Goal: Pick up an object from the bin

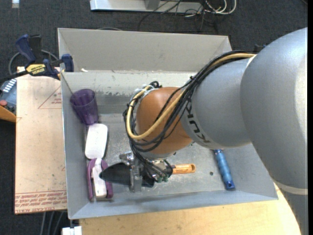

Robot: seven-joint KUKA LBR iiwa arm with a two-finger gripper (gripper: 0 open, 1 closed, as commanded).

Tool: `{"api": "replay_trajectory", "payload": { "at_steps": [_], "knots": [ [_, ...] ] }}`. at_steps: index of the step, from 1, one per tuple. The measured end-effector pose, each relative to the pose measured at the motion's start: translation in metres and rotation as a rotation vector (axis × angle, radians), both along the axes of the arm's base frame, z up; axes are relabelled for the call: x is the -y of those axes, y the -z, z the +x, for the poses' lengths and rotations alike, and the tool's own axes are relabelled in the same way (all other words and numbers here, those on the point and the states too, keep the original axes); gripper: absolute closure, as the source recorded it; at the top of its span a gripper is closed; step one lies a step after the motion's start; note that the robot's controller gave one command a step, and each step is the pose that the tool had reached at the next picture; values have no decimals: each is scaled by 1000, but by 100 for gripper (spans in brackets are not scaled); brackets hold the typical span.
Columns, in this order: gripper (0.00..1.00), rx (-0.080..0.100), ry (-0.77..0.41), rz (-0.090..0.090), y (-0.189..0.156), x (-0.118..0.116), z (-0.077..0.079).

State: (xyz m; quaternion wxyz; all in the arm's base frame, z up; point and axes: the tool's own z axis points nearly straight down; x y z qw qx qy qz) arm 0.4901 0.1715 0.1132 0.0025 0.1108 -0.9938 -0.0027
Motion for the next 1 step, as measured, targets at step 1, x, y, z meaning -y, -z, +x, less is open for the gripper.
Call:
{"api": "replay_trajectory", "payload": {
  "at_steps": [1],
  "knots": [
    [100, 8, 49, 2, 16, -7, 4]
  ]
}}
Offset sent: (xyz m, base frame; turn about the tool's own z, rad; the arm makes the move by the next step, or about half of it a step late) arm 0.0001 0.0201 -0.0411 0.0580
